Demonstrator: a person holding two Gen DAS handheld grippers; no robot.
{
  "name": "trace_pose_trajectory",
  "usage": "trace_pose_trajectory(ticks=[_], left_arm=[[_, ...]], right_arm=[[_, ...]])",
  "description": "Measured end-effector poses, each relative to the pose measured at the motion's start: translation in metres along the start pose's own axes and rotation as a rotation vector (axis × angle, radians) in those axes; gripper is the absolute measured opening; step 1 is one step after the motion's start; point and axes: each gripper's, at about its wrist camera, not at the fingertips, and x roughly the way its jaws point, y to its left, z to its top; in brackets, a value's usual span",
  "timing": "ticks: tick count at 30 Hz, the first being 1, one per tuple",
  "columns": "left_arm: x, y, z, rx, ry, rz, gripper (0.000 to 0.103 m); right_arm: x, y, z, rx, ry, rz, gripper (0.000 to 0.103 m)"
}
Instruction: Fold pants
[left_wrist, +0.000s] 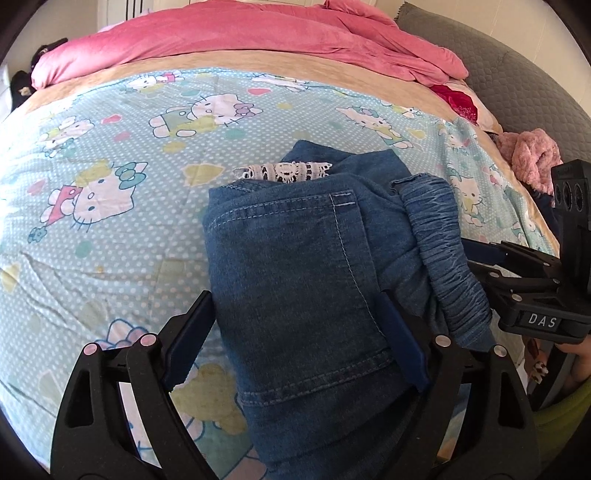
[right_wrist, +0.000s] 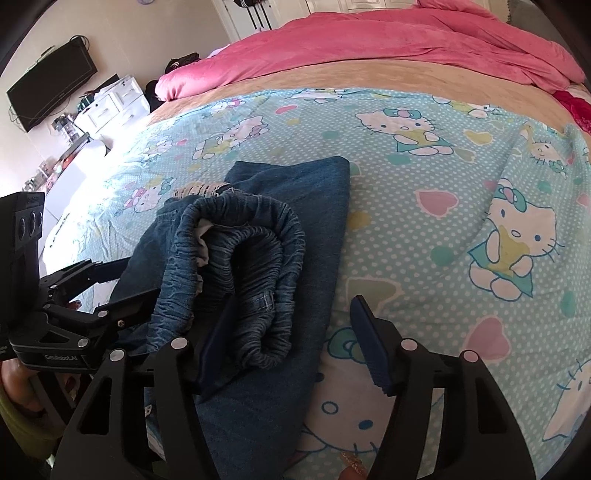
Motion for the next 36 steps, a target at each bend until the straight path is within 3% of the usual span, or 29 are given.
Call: trace_pose_trajectory(ticks=[7,10,17,19,20,21,22,25,29,32,36], left_arm=[[-0.018,0.003,-0.017,0.015,-0.008,-0.006,0.081],[-0.016,-0.001,-0.024,0.032,0.015,-0.005,0.076],[-0.019,-0.014,-0.043,0.064,0.015,0.002,0.071],[-0.019,-0.015,-0.046,0.067,0.015,0.001,0.071],[-0.019,-0.015,-0.046,0.068,0.015,0.0,0.071],[-0.019,-0.015,-0.047,0.069,0.015,-0.004,0.071],[-0.019,-0.014,-0.048,0.069,0.017,-0.006,0.071],[-0.02,-0.015,-0.052,0.075,0.012,-0.006,0.071],[-0.019,-0.017,-0.053,0.084,0.007,0.0,0.071],[-0.019,-0.019,-0.054,0.089,0.008,-0.002,0.071],[-0.021,-0.026,-0.061,0.119,0.006,0.001,0.071]], right_arm=[[-0.036,0.007,0.002,-0.039,-0.072,-0.009,0.063],[-0.042,0.021,0.014,-0.083,-0.1,0.009,0.063],[-0.017,0.058,0.05,-0.205,-0.083,0.017,0.063],[0.0,0.06,0.059,-0.227,-0.046,-0.013,0.059],[0.008,0.058,0.062,-0.233,-0.019,-0.035,0.055],[0.022,0.053,0.066,-0.239,0.033,-0.086,0.043],[0.026,0.049,0.066,-0.232,0.053,-0.105,0.041],[0.019,0.051,0.075,-0.211,0.044,-0.021,0.035],[0.016,0.09,0.094,-0.382,0.005,0.018,0.035],[0.048,0.106,0.105,-0.443,0.111,0.019,0.014],[0.072,0.115,0.099,-0.486,0.213,0.05,0.013]])
